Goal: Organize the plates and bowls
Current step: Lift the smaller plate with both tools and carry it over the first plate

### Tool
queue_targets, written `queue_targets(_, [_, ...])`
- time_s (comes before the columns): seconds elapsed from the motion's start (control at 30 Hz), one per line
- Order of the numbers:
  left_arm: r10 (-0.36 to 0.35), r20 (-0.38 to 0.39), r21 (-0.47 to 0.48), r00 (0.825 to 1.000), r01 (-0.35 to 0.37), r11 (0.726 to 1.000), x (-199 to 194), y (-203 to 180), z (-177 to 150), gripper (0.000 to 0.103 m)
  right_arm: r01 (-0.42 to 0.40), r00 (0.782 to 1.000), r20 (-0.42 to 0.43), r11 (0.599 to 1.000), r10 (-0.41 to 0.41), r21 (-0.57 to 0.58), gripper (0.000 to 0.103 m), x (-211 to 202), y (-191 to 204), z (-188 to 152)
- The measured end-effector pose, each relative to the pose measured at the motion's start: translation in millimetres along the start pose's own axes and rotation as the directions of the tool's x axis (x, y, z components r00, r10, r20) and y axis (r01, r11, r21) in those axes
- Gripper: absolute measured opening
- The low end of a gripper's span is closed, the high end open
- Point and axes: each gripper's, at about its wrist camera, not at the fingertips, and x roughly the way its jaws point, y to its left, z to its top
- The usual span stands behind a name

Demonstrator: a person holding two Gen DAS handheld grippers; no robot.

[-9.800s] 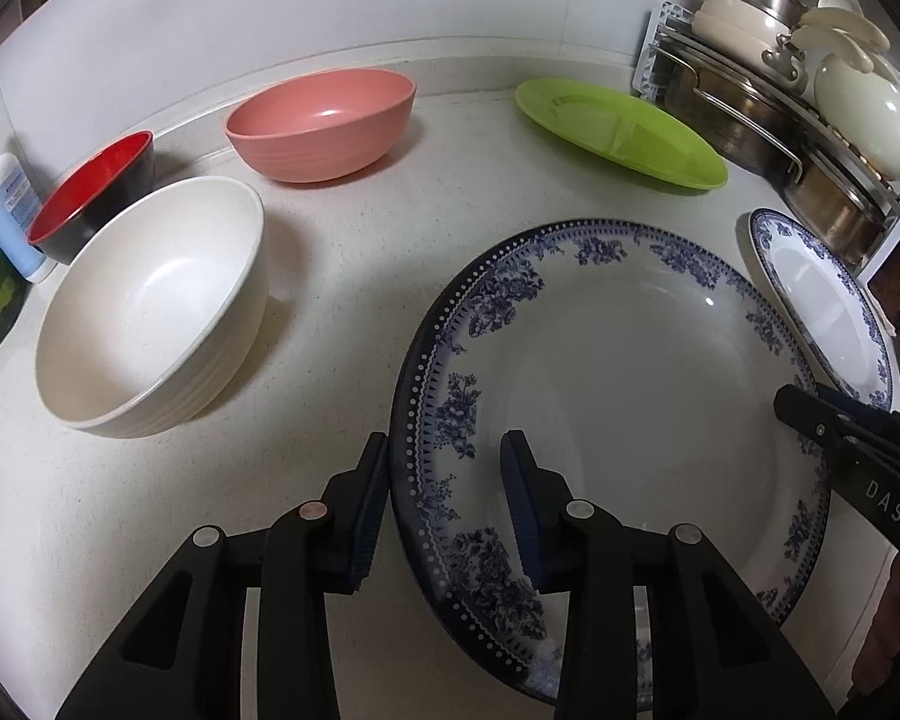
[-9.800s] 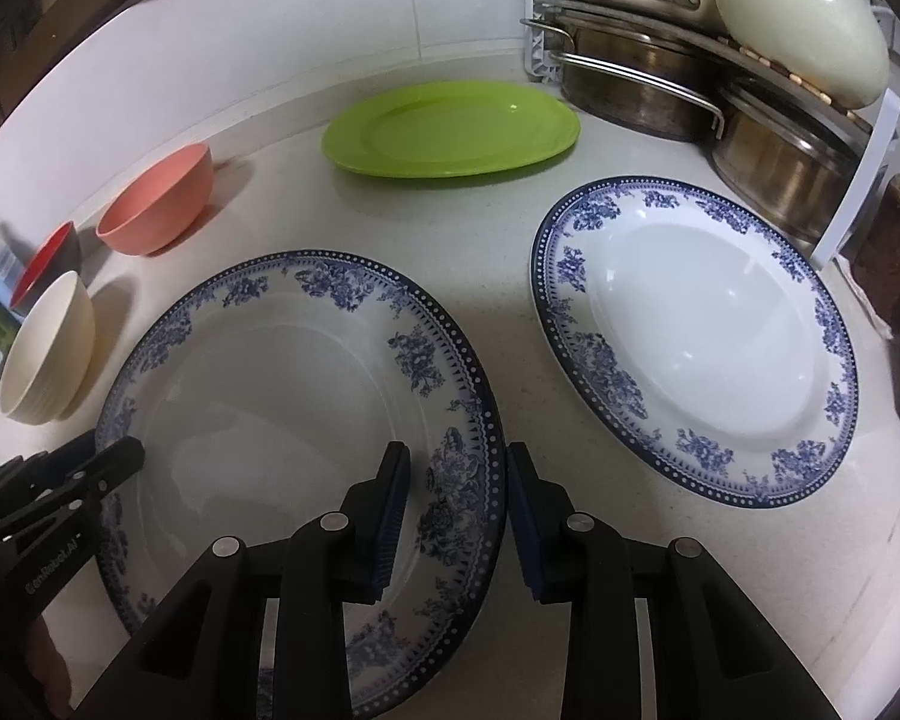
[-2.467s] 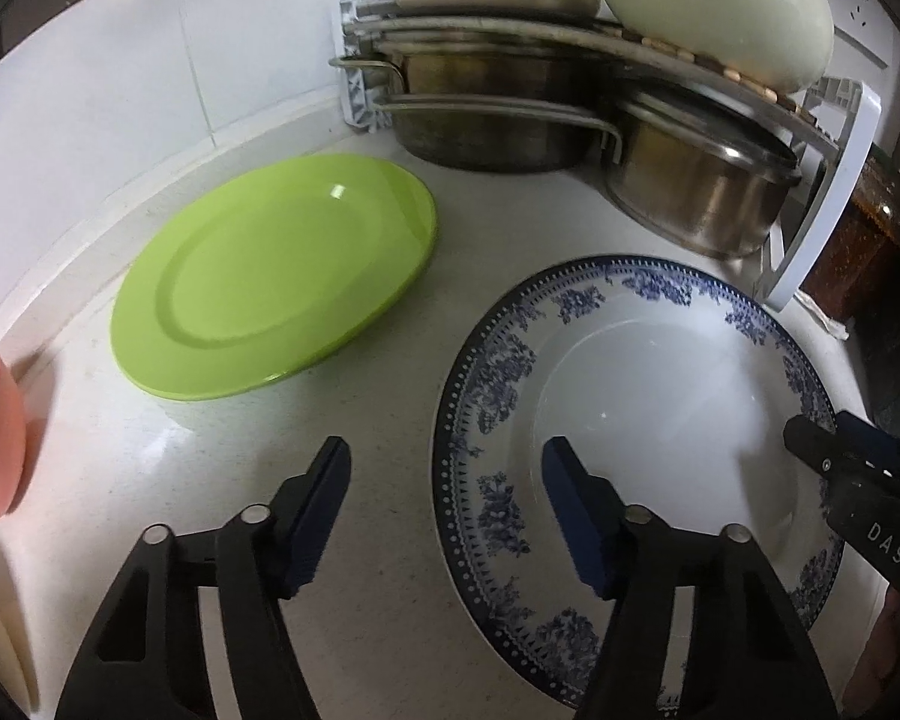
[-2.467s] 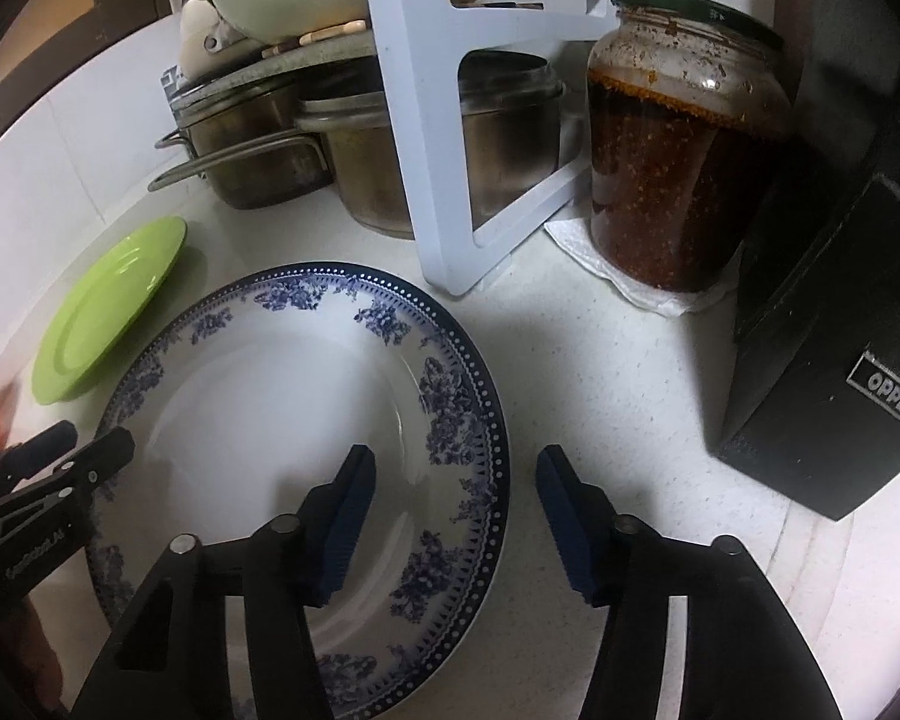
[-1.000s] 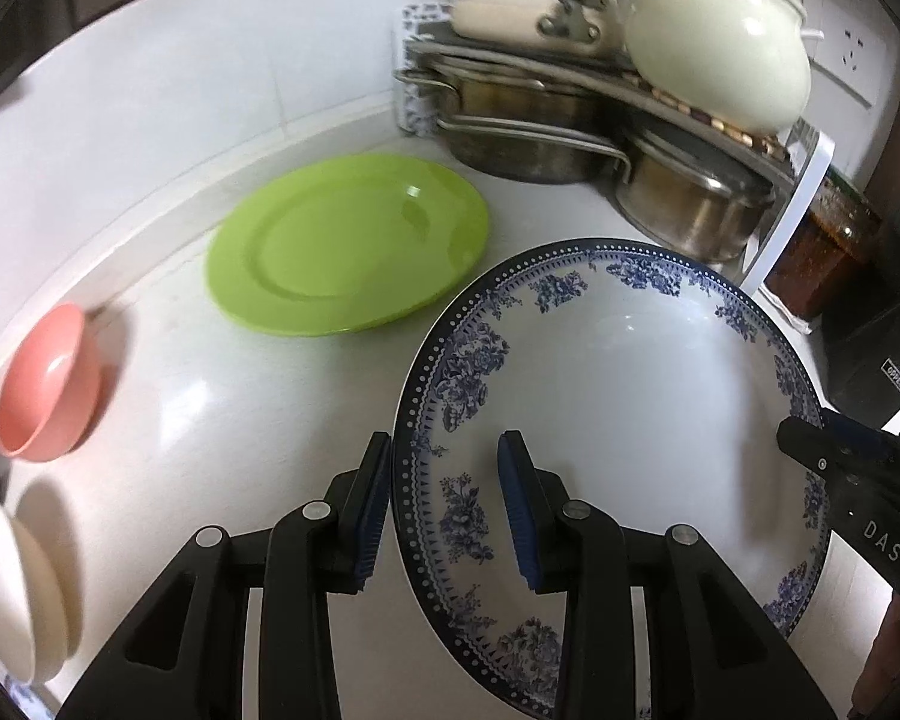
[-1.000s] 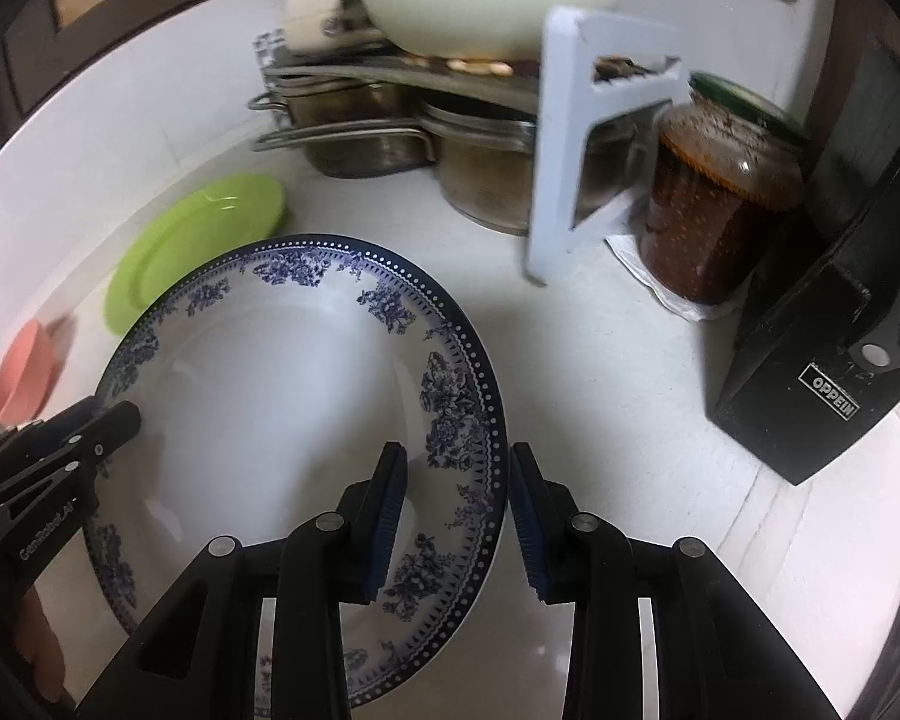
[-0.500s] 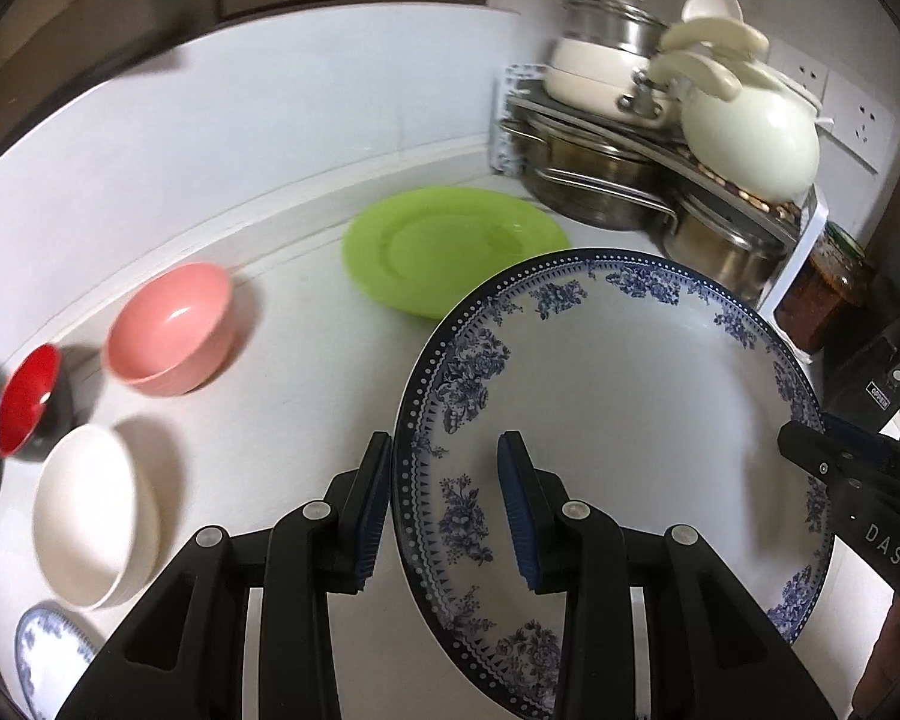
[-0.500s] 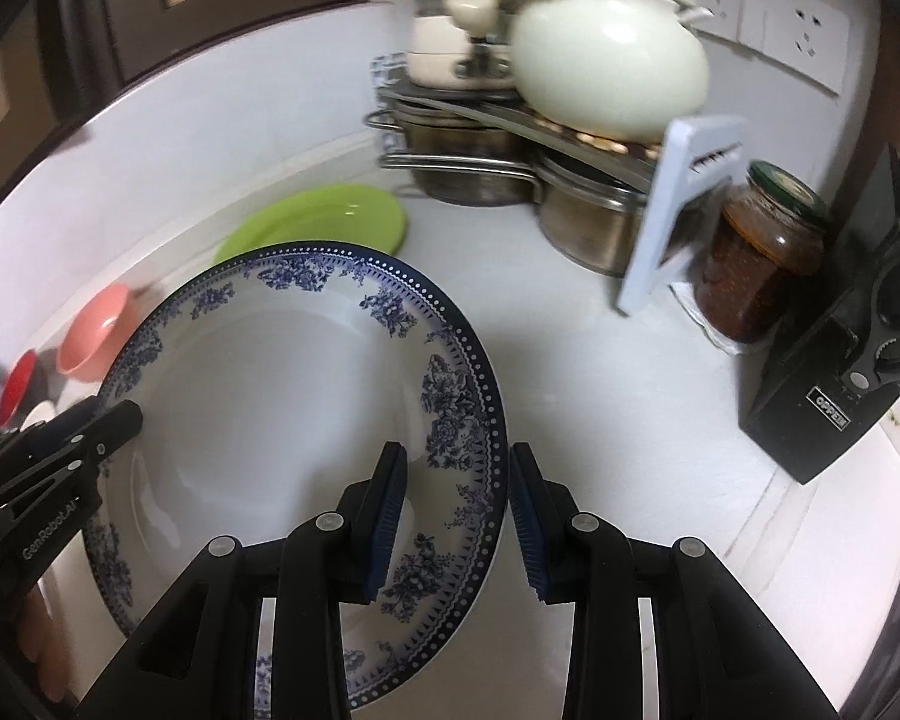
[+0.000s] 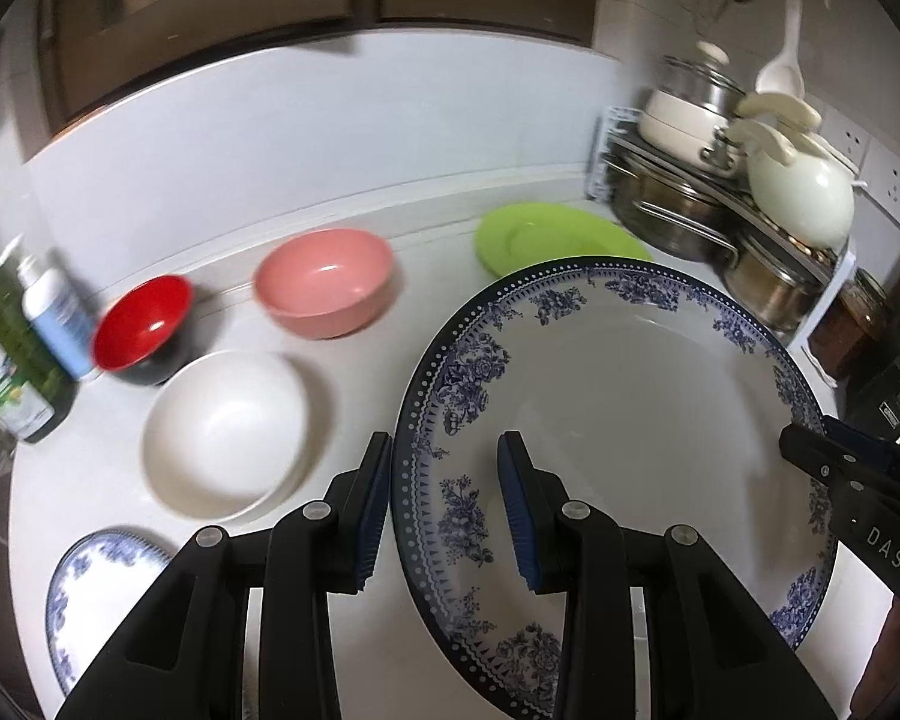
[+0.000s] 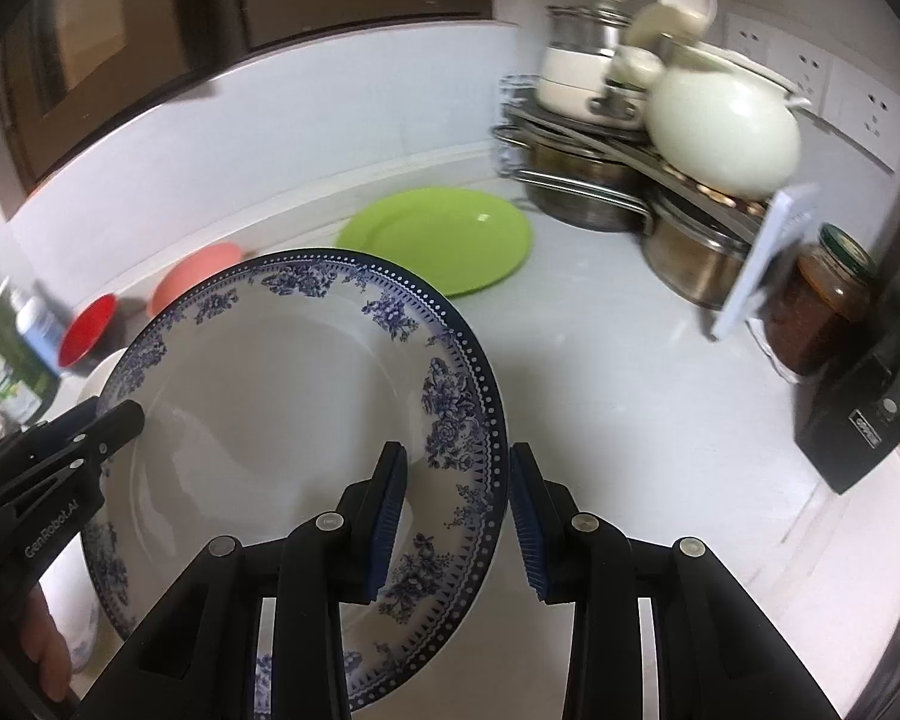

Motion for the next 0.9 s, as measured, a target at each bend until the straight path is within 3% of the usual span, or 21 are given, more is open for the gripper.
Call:
queue_targets(0.47, [0.118, 0.018, -0.115, 0.993, -0.115, 0.987, -41, 85, -34, 0.035, -0.109, 0.994, -0.002, 0.985, 0.110, -0.134, 0.036, -11, 86, -10])
queue_targets(0.9, [0.247, 0.009, -0.240, 0.969, -0.238, 0.941, -77, 156, -65, 0.035, -0.228, 0.973, -0.027, 0.937, 0.229, -0.265, 0.036, -13, 161, -19])
